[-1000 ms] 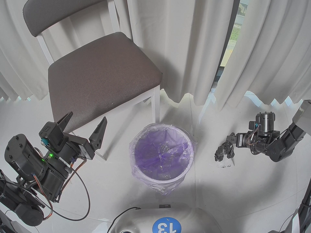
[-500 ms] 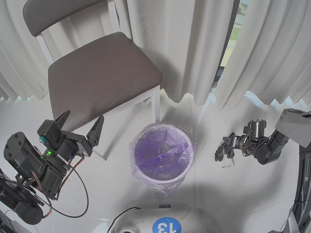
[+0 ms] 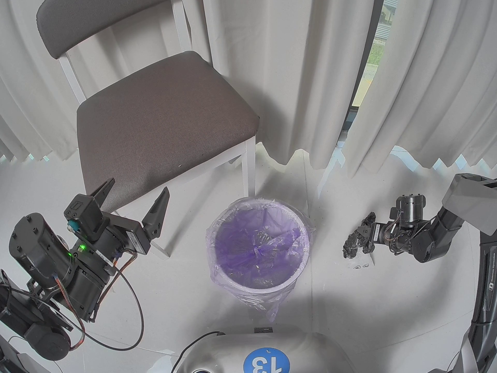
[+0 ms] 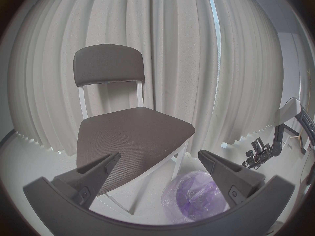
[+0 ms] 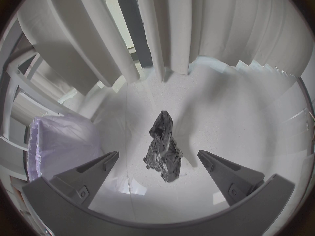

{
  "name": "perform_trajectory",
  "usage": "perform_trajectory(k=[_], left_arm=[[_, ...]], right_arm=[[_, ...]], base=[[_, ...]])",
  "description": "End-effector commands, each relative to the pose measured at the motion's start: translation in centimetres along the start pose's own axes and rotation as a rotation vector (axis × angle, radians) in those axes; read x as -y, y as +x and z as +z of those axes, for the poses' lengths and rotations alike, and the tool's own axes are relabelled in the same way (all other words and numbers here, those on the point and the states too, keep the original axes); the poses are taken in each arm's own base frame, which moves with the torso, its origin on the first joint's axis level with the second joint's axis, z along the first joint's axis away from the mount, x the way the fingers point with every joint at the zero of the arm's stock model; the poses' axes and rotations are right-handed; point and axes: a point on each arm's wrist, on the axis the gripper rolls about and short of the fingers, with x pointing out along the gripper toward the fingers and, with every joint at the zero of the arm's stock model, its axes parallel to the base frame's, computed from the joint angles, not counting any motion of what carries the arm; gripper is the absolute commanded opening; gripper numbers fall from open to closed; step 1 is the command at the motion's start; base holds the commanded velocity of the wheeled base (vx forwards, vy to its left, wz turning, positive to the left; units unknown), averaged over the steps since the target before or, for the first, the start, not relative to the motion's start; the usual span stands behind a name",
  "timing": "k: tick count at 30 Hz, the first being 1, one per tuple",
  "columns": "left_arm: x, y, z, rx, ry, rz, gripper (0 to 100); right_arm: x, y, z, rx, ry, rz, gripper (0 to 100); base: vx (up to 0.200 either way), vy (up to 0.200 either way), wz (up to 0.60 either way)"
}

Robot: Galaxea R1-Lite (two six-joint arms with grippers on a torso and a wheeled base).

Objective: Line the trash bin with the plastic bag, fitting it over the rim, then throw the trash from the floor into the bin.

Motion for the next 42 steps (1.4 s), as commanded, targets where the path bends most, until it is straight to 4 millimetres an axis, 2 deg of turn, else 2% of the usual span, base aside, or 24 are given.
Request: perform_trajectory(k=[1, 2, 7, 13, 20, 27, 40, 42], left_arm=[[0.2, -0.2, -0.4, -0.010, 0.005, -0.013, 100], [0.4, -0.3, -0.5, -0.013, 0.013, -0.018, 100], [0.2, -0.5, 0.0, 0.003, 0.017, -0.017, 100], [0.1, -0.9, 0.4, 0.022, 0.023, -0.015, 100], [-0.1, -0.9, 0.5, 0.026, 0.027, -0.006, 100], [-0.1, -0.9, 0.2, 0.010, 0.032, -0.009, 100], [-0.1, -1.1, -0.5, -0.020, 0.042, -0.013, 100], [0.0, -1.2, -0.5, -0.023, 0.043, -0.015, 100]], right_arm=[[-1.1, -2.7, 3.7, -0.002, -0.048, 0.038, 100], [-1.5, -3.2, 4.6, -0.035, -0.067, 0.063, 100], [-2.0, -2.9, 6.2, -0.131, -0.112, 0.052, 100], [-2.3, -0.8, 6.3, -0.199, -0.110, 0.038, 100], [-2.1, 1.5, 5.3, -0.227, -0.115, 0.029, 100], [-0.6, 4.6, 3.8, -0.262, -0.110, -0.023, 100], [1.1, 8.6, 1.6, -0.294, -0.085, -0.051, 100], [1.7, 9.7, 1.3, -0.292, -0.073, -0.068, 100]], base=[[0.000, 0.000, 0.00], [0.000, 0.000, 0.00], [0.000, 0.000, 0.00], [0.000, 0.000, 0.00], [0.000, 0.000, 0.00], [0.000, 0.000, 0.00], [0.000, 0.000, 0.00], [0.000, 0.000, 0.00]])
